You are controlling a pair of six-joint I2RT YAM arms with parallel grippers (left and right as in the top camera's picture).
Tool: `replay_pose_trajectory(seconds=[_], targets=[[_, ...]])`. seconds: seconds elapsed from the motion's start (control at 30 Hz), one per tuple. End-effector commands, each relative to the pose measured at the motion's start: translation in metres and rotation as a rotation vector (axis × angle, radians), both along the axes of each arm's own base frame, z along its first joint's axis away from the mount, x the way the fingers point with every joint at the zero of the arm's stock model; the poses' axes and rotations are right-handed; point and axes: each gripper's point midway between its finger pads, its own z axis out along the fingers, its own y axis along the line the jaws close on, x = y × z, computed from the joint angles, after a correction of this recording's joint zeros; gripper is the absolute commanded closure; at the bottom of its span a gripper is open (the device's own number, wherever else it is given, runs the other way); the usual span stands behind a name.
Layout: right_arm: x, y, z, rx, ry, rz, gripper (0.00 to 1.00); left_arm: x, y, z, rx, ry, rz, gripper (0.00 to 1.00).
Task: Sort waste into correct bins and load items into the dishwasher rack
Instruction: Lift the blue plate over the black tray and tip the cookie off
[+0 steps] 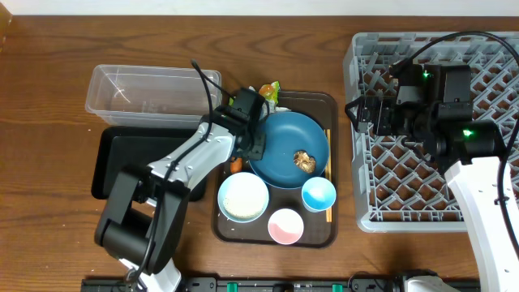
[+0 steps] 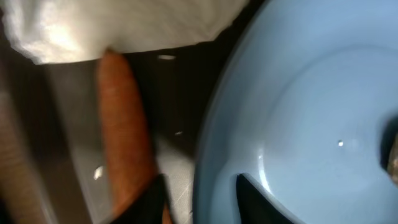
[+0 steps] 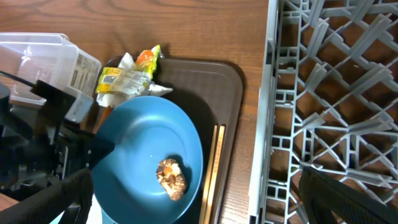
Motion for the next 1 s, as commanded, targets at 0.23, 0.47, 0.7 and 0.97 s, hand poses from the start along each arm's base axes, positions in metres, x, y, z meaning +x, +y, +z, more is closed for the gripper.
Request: replay_pose_trajectory(seconds=[0.23,0.47,0.7,0.97], targets=[[0.006,-0.01,0.005,-0.016,-0.015,-0.046,0.01,0.011,-0.012,0.038,-0.076,-0.058,-0.008,0.94],[0.006,-0.01,0.005,-0.016,-0.015,-0.046,0.01,0.029,0.012,0.104,-0.133,-0.195,0.062,0.94],[0.006,-0.01,0.005,-0.016,-0.017,-0.046,0.01,0.027,0.064,0.151,-0.15,-0.274,0.182,0.94],[0.006,-0.01,0.005,-0.016,-0.017,-0.046,0.01,0.02,0.108,0.184,-0.125,-0.354,0.254,0.94]])
